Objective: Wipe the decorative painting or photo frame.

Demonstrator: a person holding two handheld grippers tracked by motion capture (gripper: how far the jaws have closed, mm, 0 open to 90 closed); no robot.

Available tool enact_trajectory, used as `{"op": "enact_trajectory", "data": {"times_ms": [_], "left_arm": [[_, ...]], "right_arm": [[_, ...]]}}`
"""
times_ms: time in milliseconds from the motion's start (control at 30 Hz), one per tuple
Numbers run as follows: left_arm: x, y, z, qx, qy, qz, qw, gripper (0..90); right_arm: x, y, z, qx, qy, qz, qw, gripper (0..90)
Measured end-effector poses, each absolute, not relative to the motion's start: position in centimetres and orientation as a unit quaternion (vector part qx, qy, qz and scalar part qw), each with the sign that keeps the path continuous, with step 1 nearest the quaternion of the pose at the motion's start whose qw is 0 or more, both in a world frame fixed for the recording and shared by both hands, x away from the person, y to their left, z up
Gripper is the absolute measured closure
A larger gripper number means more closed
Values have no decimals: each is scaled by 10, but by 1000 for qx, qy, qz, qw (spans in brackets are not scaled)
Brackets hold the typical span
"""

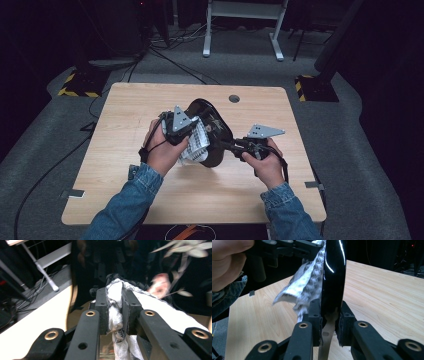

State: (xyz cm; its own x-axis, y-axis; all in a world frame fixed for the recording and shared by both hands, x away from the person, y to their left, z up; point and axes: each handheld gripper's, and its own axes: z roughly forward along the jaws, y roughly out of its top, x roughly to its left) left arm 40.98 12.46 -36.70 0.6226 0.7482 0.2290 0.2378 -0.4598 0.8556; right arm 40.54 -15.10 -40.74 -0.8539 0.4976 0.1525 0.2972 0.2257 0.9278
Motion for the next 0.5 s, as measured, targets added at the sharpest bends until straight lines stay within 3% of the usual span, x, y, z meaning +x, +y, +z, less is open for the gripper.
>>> {"op": "enact_trajectory", "data": {"times_ms": [500], "left_arm": [[423, 145, -371, 781, 348, 314, 412, 779]], "right_arm": [[405, -150, -407, 254, 778, 568, 90, 774]]}}
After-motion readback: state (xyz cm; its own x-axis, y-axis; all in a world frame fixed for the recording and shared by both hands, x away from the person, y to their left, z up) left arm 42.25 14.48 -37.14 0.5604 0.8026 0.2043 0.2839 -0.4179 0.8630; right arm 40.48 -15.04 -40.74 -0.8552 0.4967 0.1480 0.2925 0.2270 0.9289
